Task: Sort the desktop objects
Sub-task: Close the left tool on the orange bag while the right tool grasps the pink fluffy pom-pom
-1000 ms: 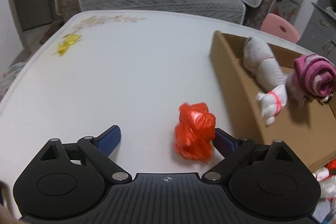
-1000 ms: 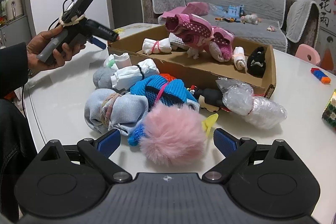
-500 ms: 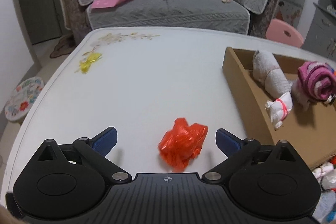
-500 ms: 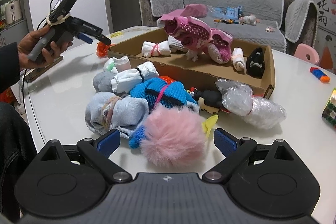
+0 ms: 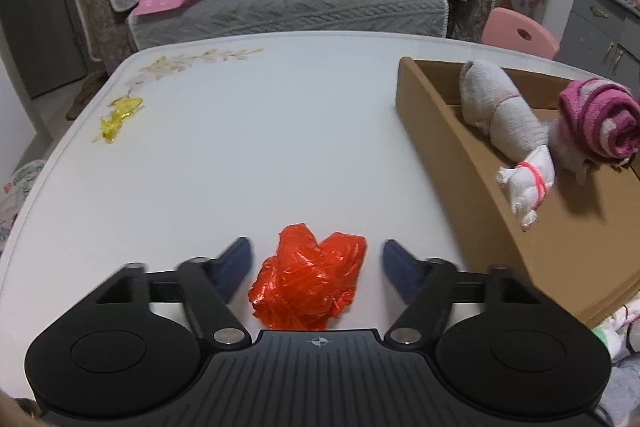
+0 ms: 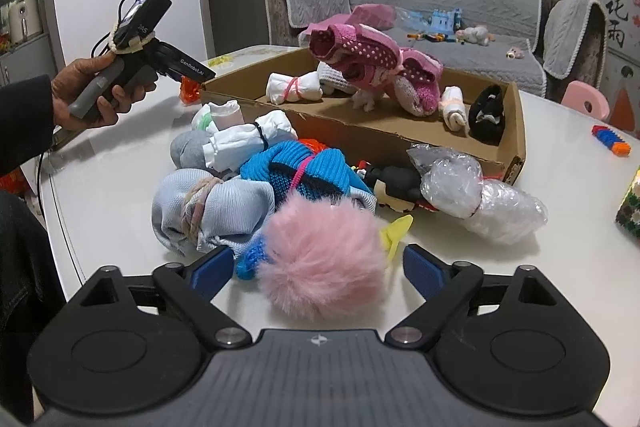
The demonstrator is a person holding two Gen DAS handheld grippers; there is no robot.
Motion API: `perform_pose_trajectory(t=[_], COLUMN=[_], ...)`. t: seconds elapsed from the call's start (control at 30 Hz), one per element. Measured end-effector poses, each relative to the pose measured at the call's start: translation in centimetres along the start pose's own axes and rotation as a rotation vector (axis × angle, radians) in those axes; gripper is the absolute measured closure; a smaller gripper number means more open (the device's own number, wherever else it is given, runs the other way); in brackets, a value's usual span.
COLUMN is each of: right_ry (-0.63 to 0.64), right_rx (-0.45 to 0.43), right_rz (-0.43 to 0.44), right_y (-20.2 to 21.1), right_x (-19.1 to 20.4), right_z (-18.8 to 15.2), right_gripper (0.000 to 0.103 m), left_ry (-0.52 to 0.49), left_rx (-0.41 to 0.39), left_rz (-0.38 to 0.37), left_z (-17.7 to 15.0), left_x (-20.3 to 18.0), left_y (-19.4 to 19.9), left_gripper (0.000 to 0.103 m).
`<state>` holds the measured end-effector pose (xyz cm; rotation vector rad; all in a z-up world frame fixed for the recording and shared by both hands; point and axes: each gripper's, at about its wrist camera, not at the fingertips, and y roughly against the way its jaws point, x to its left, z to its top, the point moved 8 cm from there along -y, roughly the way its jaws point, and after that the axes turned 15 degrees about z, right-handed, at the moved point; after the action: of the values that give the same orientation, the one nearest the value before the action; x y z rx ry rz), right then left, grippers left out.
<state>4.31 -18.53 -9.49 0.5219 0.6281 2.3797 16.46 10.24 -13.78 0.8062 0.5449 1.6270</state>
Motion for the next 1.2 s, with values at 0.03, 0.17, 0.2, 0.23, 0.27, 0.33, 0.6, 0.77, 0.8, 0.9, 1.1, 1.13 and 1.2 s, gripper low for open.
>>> perform_pose_trajectory(t=[0.03, 0.17, 0.2, 0.23, 0.27, 0.33, 0.6, 0.77, 0.8, 0.9, 1.1, 1.13, 1.2], right_ry=[-0.003, -0.005, -0.011, -0.014, -0.019, -0.028, -0.055, -0.100, -0.111, -0.149, -0.238, -0.254, -0.268], right_rx=[0.002, -0.001, -0.003, -0.007, -0.007, -0.006, -0.030, -0.074, -0.084, -0.118, -0.206, -0.225, -0.258], right_rz=[0.004, 0.008, 0.009, 0.006, 0.008, 0.011, 0.021, 0.042, 0.045, 0.054, 0.093, 0.099, 0.101], right_y=[0.0, 0.2, 0.3, 0.5, 0.6, 0.9, 2.6, 3.9, 4.3, 5.4, 7.3, 7.8, 8.8], right_x=[0.1, 0.3, 0.3, 0.3, 0.2, 0.1, -0.2, -0.8, -1.0, -1.6, -2.7, -2.9, -3.4], right_z=[0.0, 0.0, -0.1, -0.1, -0.1, -0.3, -0.3, 0.2, 0.2, 0.5, 1.4, 1.7, 2.3], right_gripper=[0.023, 0.042, 0.045, 0.046, 0.050, 0.054, 0.062, 0.064, 0.064, 0.064, 0.064, 0.064, 0.064], left_ry=[-0.005, -0.007, -0.002, 0.000, 0.002, 0.007, 0.053, 0.078, 0.084, 0.088, 0.091, 0.087, 0.083], left_rx=[-0.004, -0.008, -0.007, -0.006, -0.007, -0.009, -0.017, -0.053, -0.058, -0.079, -0.122, -0.131, -0.152], left_rz=[-0.004, -0.007, -0.006, -0.009, -0.009, -0.009, -0.036, -0.050, -0.052, -0.055, -0.093, -0.096, -0.112], left_z=[-0.1, -1.0, -1.4, -1.7, -2.1, -3.0, -5.1, -4.6, -4.5, -3.9, -2.4, -2.0, -1.0], left_x=[-0.1, -0.5, -0.5, -0.5, -0.5, -0.7, 0.1, 0.7, 0.9, 0.9, -0.4, -0.7, -1.3], left_y=[0.2, 1.5, 1.8, 2.2, 2.6, 3.5, 7.4, 10.6, 11.2, 12.7, 15.5, 16.1, 17.3], left_gripper=[0.041, 0.059, 0.059, 0.059, 0.060, 0.060, 0.061, 0.061, 0.061, 0.061, 0.061, 0.061, 0.061])
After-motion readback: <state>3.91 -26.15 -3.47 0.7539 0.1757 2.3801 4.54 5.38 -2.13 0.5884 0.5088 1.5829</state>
